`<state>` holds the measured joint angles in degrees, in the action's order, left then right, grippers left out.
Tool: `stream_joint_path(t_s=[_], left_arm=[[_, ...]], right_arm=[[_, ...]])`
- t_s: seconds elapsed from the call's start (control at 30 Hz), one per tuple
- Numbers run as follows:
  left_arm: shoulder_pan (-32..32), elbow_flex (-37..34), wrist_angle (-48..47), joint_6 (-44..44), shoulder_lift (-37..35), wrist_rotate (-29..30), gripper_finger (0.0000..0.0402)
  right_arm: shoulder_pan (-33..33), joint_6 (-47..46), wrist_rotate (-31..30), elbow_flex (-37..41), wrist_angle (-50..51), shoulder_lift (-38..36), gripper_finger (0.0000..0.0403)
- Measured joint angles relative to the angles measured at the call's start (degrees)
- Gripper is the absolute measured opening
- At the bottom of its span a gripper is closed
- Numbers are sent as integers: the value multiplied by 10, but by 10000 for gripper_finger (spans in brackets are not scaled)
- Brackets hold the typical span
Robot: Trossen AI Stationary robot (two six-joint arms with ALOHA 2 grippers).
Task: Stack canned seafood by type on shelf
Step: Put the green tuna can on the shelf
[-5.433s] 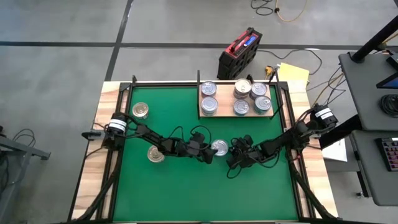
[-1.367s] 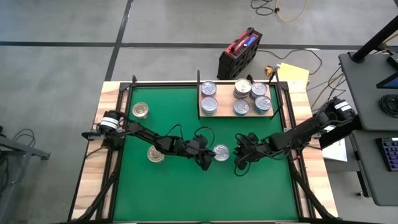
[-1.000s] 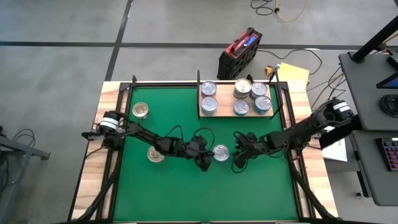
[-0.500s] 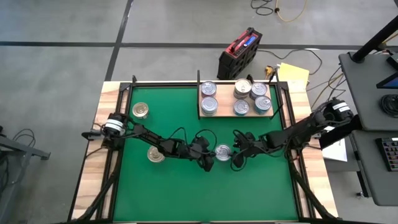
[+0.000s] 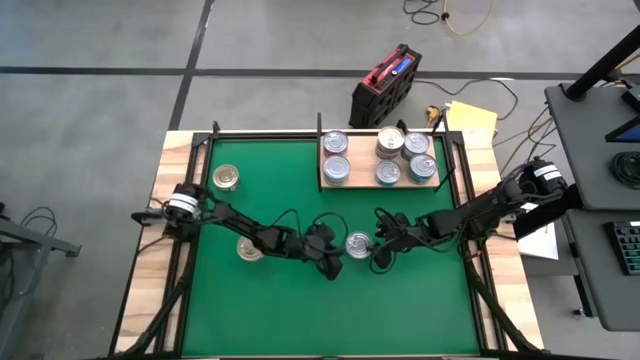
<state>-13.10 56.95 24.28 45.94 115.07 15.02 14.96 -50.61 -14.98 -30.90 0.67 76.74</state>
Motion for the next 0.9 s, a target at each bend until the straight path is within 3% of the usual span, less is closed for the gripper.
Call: stream_joint_path(t_s=[0.17,0.43,0.73,0.9], left_arm=[[-1,1,48,-36,-19,-1,0],[0,1,74,-185,-6,23,0],[0,18,83,-261,31,40,0],[0,30,60,-250,43,52,0]], right_arm=[[0,2,0,1,1,0,287],[0,6,0,1,1,0,294],[0,6,0,2,1,0,313],[0,2,5,4,8,0,320]])
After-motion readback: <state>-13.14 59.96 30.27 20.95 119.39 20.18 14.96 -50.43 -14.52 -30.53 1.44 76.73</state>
